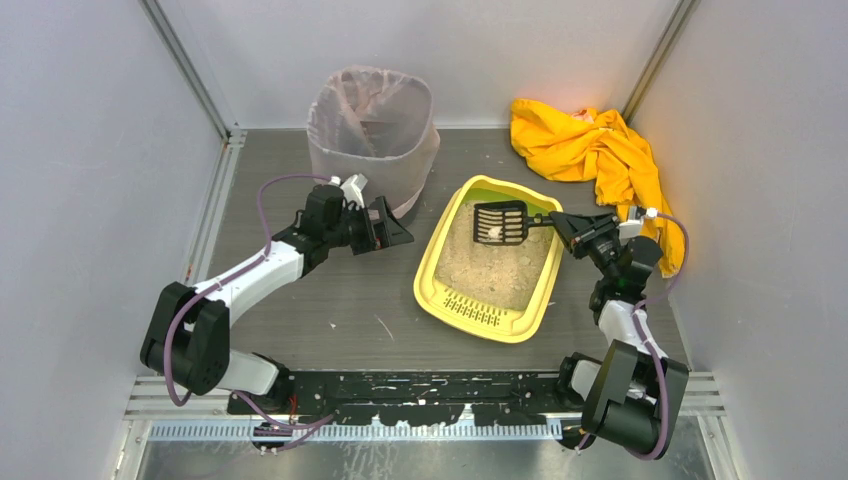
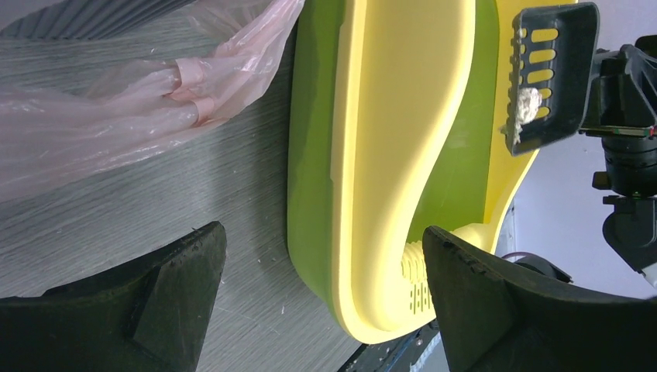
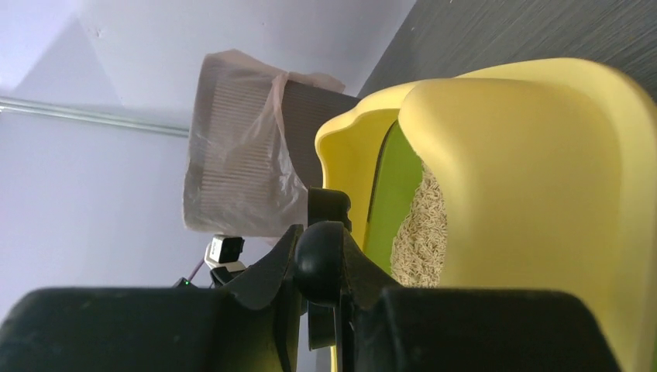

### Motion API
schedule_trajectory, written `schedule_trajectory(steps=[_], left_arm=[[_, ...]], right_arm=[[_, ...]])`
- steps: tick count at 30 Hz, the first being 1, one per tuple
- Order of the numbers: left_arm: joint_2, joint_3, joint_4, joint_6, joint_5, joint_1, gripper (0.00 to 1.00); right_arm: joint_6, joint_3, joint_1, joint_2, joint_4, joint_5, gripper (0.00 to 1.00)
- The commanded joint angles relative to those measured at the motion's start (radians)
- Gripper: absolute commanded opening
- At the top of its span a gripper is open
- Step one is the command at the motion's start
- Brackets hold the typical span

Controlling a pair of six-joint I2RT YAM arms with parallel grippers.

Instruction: Clean the litter box

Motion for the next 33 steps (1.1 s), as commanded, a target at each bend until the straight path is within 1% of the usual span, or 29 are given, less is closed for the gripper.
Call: schedule_trajectory(steps=[1, 2, 3, 4, 5, 6, 7, 9, 10, 14, 18, 21, 25, 29, 33], left_arm=[[-0.010, 0.004, 0.056, -0.006, 0.020, -0.004, 0.96], [-0.012, 0.005, 0.055, -0.005, 0.018, -0.004, 0.96], [-0.009, 0.006, 0.052, -0.005, 0.020, -0.004, 0.96], [-0.007, 0.007, 0.049, -0.003, 0.022, -0.004, 0.96], [-0.006, 0.008, 0.046, -0.001, 0.024, -0.004, 0.96], [-0.009, 0.007, 0.044, 0.000, 0.021, -0.004, 0.96], [-0.013, 0.007, 0.043, 0.002, 0.017, -0.004, 0.96], [-0.012, 0.011, 0.038, 0.005, 0.014, -0.004, 0.96], [-0.010, 0.011, 0.038, 0.005, 0.014, -0.004, 0.96], [-0.012, 0.011, 0.034, 0.007, 0.013, -0.004, 0.96], [-0.014, 0.009, 0.033, 0.007, 0.010, -0.004, 0.96], [-0.013, 0.011, 0.033, 0.007, 0.013, -0.004, 0.96], [-0.013, 0.009, 0.037, 0.006, 0.018, -0.004, 0.96], [-0.011, 0.012, 0.033, 0.007, 0.016, -0.005, 0.96], [-0.013, 0.012, 0.031, 0.007, 0.017, -0.004, 0.96]], right_arm=[[0.000, 0.010, -0.006, 0.011, 0.061, -0.004, 0.01], [0.034, -0.007, -0.008, 0.009, 0.112, 0.010, 0.01], [0.080, -0.033, -0.046, 0.000, 0.147, 0.030, 0.01], [0.083, -0.042, -0.079, -0.005, 0.144, 0.032, 0.01], [0.055, -0.028, -0.091, -0.002, 0.106, 0.018, 0.01], [0.028, -0.002, -0.084, 0.010, 0.065, 0.001, 0.01], [0.035, 0.003, -0.064, 0.022, 0.081, 0.001, 0.01], [0.093, -0.015, -0.048, 0.038, 0.172, 0.007, 0.01], [0.107, -0.020, -0.049, 0.037, 0.191, 0.016, 0.01], [0.100, 0.036, -0.048, -0.005, 0.111, 0.016, 0.01], [0.122, 0.106, -0.026, -0.029, 0.085, 0.041, 0.01], [0.116, 0.181, 0.016, -0.026, 0.032, 0.070, 0.01], [0.070, 0.282, 0.113, 0.010, -0.021, 0.130, 0.01], [0.061, 0.392, 0.201, 0.086, -0.016, 0.185, 0.01], [0.029, 0.540, 0.295, 0.169, -0.031, 0.236, 0.01]])
